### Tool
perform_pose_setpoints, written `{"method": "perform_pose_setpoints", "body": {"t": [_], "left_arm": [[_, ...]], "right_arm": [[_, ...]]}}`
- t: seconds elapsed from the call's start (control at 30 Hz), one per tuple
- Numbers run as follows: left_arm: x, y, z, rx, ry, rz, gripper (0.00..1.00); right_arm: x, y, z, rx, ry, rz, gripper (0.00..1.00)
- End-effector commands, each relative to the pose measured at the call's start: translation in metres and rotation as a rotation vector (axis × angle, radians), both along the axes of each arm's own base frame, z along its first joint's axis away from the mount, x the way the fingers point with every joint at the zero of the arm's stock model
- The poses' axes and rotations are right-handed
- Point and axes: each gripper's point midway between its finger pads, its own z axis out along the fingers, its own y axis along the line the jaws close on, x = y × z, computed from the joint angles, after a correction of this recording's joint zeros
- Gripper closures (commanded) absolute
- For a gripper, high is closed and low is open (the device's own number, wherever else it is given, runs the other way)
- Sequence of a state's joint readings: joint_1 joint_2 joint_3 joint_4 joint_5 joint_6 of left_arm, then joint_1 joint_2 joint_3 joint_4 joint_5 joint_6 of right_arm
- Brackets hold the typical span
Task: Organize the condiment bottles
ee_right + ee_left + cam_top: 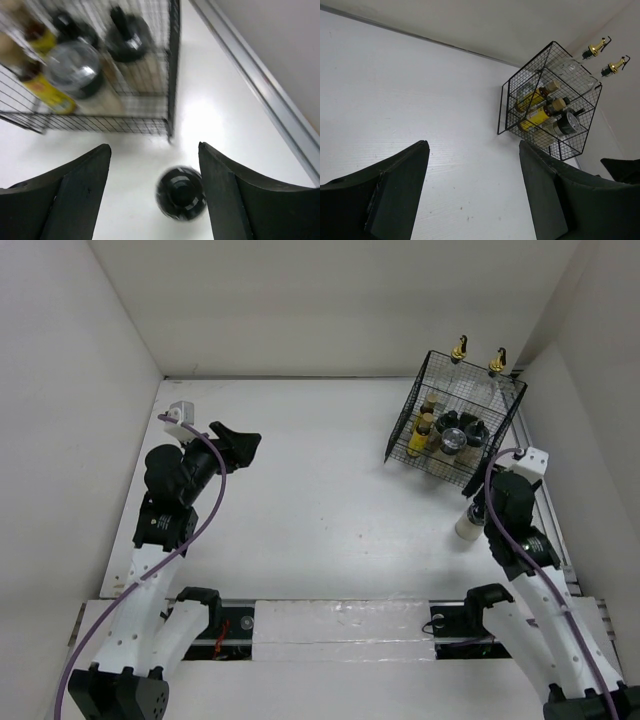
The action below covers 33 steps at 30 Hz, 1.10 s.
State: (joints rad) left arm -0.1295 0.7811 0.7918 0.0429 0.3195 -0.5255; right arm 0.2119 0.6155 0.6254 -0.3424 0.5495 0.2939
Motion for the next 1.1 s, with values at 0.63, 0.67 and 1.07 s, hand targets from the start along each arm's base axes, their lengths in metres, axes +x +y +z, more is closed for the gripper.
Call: {"method": "perform_pose_setpoints", "body": {"t": [0.63,0.67,1.07], "left_arm": [[-0.001,-0.003,0.010,-0.002,-0.046,-0.019,0.32],[-0.001,-0.003,0.010,-0.002,-0.046,-0.019,0.32],[-0.002,-0.005,0.012,-0.012,-0.050,-0.028,0.32]], "right_arm": [[-0.018,-0.008,-0.076,0.088,0.223,-0.033,0.52],[-0.018,-0.008,-0.074,0.089,0.213,-0.032,0.59],[-0.013,-0.004,0.035,0.023,-0.011,0.056,0.74]]}}
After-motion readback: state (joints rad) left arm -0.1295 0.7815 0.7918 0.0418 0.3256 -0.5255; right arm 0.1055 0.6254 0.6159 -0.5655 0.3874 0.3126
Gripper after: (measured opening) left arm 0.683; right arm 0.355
